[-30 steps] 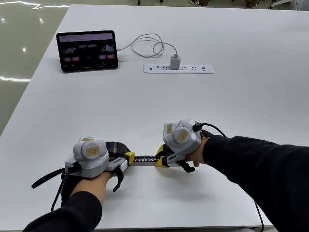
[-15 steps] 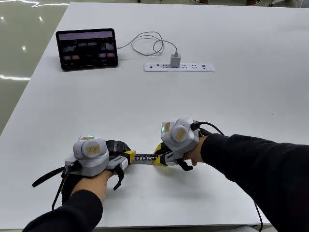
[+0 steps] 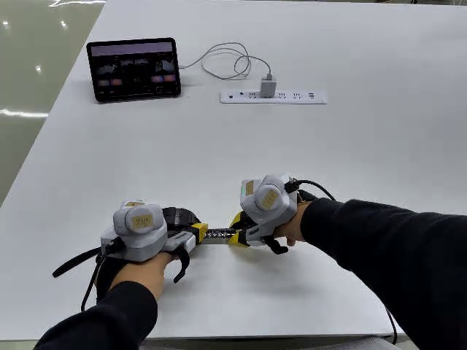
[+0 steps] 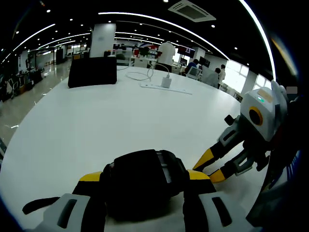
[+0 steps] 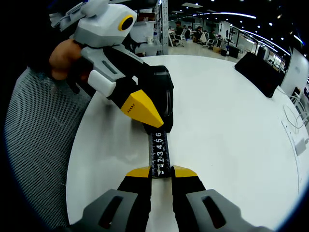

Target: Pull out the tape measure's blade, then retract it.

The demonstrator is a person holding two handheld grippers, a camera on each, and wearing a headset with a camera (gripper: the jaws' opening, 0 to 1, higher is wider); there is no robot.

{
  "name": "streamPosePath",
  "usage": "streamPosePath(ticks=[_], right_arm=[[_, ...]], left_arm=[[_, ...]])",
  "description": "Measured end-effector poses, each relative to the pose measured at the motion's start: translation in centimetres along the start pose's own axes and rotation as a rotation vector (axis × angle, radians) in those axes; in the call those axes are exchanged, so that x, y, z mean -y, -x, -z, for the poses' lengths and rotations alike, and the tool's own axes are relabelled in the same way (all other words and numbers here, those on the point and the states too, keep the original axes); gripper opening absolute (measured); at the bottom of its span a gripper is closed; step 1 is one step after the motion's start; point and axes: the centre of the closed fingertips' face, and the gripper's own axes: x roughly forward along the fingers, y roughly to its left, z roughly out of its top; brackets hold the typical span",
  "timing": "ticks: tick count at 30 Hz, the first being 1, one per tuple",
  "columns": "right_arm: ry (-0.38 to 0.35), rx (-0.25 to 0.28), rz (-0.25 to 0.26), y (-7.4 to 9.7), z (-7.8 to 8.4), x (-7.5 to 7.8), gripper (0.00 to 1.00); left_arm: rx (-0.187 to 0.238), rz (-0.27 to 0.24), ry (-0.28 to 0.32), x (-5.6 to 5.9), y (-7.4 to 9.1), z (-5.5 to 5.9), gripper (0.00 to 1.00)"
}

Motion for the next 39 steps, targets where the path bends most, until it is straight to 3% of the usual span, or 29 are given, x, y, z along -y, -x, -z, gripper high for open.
streamPosePath(ticks=[39], right_arm=[[-0.010,0.025,-0.009,-1.4,-1.6,0.1,0.11]], left_arm=[[-0.003,0.005,0.025,0.0,0.0,0.0,0.60]])
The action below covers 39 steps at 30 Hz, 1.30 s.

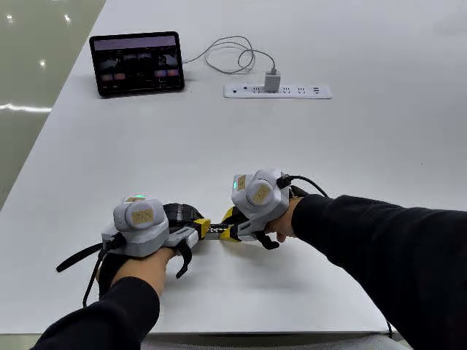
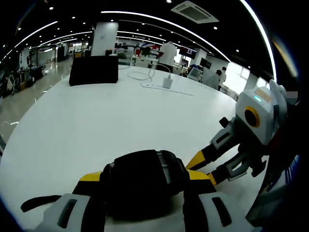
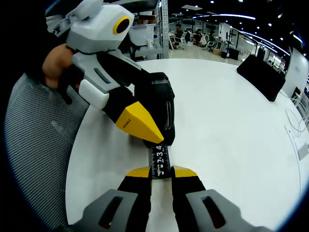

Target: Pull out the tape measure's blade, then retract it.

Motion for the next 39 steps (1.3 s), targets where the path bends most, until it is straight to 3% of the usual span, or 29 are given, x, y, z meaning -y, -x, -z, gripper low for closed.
streamPosePath(ticks=[11,22,39], right_arm=[[-0.033,0.016,0.009,-0.26,-0.33,-0.04,0.12],[-0.001,0.014,0.016,0.06,0.20,-0.11,0.12],[-0.007,0.025,0.010,-0.09,-0.06,-0.16,0.11]], left_arm=[[0.003,0.000,-0.005,0.00,-0.01,0.04,0.61],[0.005,-0.001,-0.010,0.00,0.00,0.05,0.61],[-0.006,-0.024,-0.075,0.07,-0.02,0.13,0.61]])
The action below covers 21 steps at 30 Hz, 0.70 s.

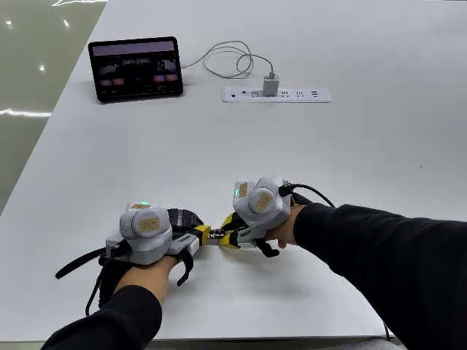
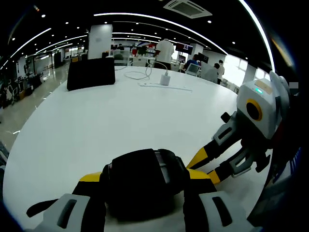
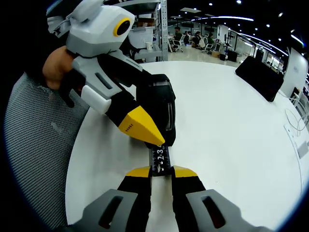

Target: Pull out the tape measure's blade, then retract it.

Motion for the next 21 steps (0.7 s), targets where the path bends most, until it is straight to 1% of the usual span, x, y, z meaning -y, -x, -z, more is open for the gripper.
streamPosePath(ticks=[5,15,21], right_arm=[[0.000,0.004,0.005,0.00,0.00,0.03,0.11],[0.000,0.010,0.005,-0.18,-0.08,0.13,0.11],[0.003,0.005,0.004,-0.28,-0.18,0.17,0.10]], left_arm=[[0.014,0.025,0.063,-0.29,0.17,-0.10,0.60],[-0.001,0.043,0.073,-0.17,0.14,-0.03,0.60],[0.001,0.040,0.071,-0.16,0.11,-0.02,0.60]])
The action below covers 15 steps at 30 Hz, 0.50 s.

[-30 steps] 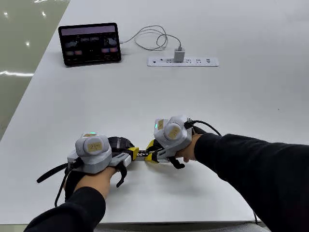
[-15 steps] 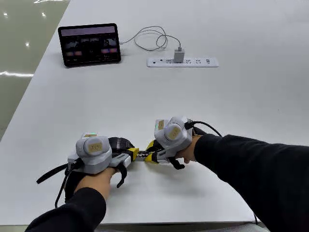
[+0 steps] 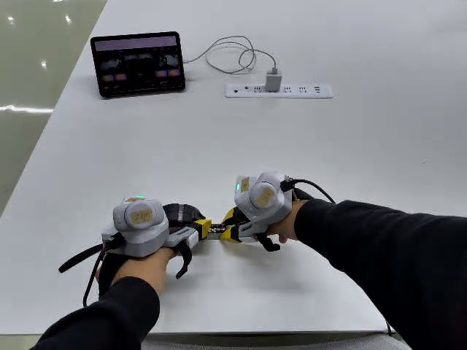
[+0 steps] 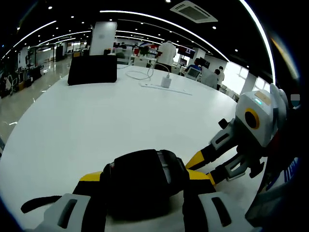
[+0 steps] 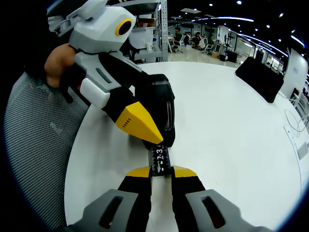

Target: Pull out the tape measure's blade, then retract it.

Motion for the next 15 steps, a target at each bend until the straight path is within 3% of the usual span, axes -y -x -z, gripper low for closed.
streamPosePath(ticks=[15], right_arm=[[-0.021,0.013,-0.001,-0.50,-0.68,0.02,0.10]], left_arm=[[-0.001,-0.001,0.010,-0.02,0.02,-0.02,0.60]])
